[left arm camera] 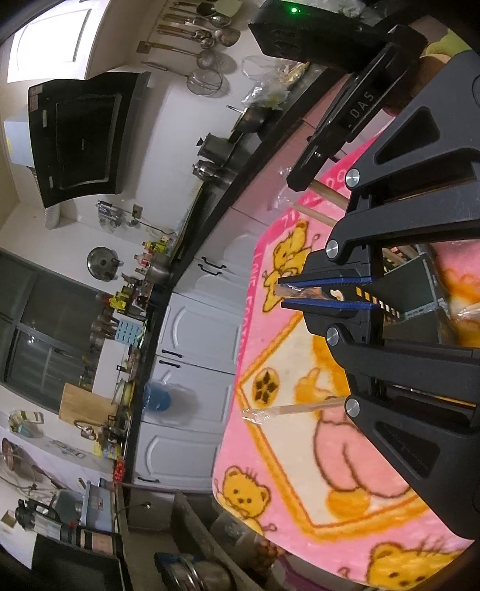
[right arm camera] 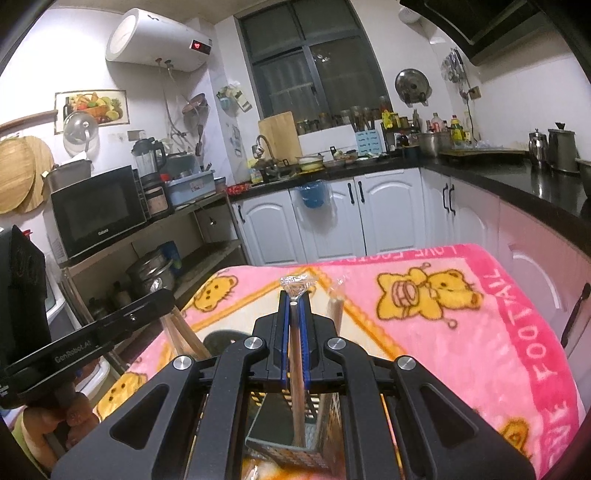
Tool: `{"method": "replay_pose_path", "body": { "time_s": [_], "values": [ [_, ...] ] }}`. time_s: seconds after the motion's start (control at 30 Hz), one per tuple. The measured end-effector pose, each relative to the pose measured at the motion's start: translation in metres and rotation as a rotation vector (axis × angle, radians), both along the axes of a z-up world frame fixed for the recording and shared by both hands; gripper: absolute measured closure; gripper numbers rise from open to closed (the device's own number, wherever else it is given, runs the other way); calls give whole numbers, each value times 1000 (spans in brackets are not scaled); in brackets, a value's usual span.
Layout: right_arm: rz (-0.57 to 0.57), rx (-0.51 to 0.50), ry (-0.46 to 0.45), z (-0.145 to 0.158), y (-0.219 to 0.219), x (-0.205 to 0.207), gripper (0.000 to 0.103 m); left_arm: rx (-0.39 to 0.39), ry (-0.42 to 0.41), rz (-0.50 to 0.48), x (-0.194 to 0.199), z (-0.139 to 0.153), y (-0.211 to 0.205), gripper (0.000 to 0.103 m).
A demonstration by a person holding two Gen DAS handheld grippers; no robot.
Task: Organize utensils
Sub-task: 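Open both tools and withdraw them up from the caddy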
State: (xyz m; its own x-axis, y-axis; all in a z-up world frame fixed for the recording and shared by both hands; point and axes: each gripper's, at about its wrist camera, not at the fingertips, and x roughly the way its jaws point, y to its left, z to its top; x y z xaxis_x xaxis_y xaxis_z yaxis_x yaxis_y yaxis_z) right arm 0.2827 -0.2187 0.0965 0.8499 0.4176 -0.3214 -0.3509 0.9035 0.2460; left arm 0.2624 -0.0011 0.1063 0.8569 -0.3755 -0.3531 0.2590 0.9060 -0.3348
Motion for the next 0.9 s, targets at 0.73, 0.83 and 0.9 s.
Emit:
{"method": "replay_pose_path", "body": {
  "time_s": [0.73, 0.83, 0.9],
  "values": [
    [-11, -8, 81, -18, -18, -13, 75, 8, 42, 42, -16, -12, 17, 78],
    [-11, -16, 89, -20, -17, -16, 69, 15, 42, 43, -21, -13, 18, 71],
    [-7, -21, 94, -21, -17, -19, 67, 18, 39, 42, -24, -12, 19, 68]
  ]
}}
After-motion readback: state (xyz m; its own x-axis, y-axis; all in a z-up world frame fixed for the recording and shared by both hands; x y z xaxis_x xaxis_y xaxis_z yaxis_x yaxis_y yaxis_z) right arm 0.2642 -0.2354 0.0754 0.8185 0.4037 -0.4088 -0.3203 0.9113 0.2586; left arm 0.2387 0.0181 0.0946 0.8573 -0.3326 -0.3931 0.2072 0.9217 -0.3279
